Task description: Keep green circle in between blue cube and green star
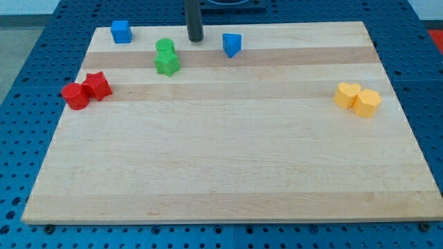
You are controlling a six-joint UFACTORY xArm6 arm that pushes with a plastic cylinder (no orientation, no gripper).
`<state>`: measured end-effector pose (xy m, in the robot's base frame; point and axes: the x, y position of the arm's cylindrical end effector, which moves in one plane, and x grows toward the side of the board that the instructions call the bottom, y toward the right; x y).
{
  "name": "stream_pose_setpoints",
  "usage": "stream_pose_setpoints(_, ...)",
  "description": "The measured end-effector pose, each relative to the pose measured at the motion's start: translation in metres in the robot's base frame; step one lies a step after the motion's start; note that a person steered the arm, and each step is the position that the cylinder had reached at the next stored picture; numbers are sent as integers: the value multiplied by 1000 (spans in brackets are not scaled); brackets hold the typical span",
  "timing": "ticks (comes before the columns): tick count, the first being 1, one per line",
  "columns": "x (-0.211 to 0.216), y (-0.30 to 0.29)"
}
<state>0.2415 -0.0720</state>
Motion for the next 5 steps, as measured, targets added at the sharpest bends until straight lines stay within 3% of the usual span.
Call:
stream_pose_setpoints(2,46,-41)
stream_pose_setpoints(5,42,-106)
